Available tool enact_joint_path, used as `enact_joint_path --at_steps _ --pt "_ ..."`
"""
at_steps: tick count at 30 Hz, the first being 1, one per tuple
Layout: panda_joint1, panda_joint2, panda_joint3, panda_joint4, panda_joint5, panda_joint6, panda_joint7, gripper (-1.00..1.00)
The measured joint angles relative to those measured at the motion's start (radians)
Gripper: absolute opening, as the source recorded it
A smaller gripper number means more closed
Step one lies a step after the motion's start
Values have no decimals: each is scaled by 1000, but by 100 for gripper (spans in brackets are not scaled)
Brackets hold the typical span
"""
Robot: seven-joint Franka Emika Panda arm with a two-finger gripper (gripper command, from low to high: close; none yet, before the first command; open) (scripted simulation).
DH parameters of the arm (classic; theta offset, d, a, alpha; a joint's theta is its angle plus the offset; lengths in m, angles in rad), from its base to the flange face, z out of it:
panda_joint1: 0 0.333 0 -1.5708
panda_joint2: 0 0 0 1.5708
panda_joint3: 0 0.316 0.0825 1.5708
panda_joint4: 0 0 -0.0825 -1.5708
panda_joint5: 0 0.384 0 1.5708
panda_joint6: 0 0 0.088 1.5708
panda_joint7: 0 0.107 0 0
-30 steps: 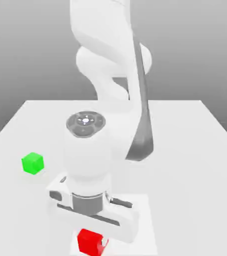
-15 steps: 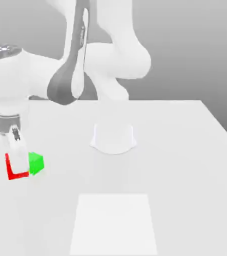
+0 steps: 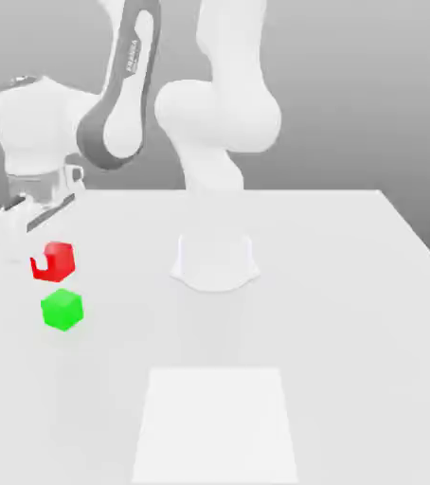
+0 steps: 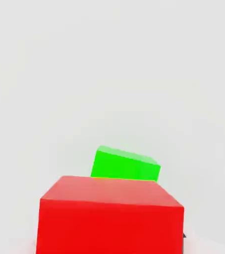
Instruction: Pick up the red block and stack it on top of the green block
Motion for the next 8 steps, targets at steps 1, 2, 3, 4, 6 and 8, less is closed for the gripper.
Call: enact_joint_path --at_steps 1,2,3,4,6,8 --pt "13 26 -8 1 18 25 -12 -100" --pt "24 53 -14 1 40 51 -27 -100" --pt "35 81 -19 1 63 79 -43 -100" --pt "49 109 -27 1 87 106 -58 -100" --pt "68 169 -24 0 150 164 -102 -100" --pt "79 189 -23 -1 173 182 -117 100"
